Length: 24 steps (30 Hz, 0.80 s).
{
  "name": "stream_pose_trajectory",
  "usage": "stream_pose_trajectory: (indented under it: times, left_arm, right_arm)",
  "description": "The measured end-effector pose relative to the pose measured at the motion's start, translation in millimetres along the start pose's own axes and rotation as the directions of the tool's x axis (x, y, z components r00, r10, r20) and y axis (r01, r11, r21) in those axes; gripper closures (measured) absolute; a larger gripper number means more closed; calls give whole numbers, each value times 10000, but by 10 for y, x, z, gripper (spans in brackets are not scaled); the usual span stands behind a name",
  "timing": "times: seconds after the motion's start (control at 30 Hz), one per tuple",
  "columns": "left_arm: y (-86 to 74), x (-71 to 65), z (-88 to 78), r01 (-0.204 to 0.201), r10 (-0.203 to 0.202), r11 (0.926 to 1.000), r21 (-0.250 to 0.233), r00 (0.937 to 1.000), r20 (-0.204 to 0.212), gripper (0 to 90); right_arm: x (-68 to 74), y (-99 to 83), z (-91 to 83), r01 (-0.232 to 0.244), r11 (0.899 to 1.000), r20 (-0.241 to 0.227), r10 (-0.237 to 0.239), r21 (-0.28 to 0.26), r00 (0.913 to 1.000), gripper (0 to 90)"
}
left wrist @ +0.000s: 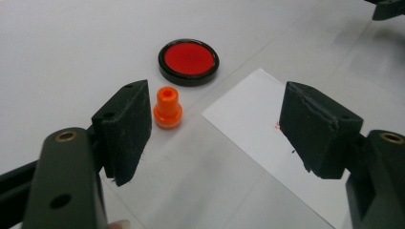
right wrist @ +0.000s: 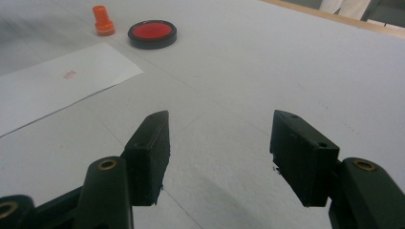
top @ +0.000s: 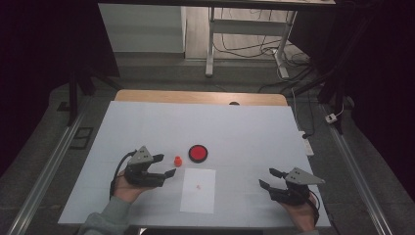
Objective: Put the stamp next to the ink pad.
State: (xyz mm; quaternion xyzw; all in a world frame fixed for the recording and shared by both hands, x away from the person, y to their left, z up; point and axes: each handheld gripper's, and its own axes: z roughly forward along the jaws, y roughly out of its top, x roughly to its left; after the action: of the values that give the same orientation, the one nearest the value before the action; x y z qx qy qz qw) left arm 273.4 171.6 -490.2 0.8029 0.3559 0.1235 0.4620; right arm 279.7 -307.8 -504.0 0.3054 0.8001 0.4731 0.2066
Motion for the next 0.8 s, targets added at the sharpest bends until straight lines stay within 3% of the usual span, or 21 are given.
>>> stream_pose_trajectory:
  times: [0.27,0.47,0.8]
  left_arm:
    - [-247,17,-169,2,6,9994,352,9998,-215,267]
    - [-392,80,-222,265,-247,9978,600,9992,-302,269]
    - [-452,120,-260,310,-283,9970,709,9988,-389,270]
  right_arm:
    - [18,-14,7,293,9996,-128,-293,5,9995,379]
    - [9,-41,17,426,9990,-100,-424,147,9990,373]
    - [12,-53,38,594,9975,44,-596,371,9982,370]
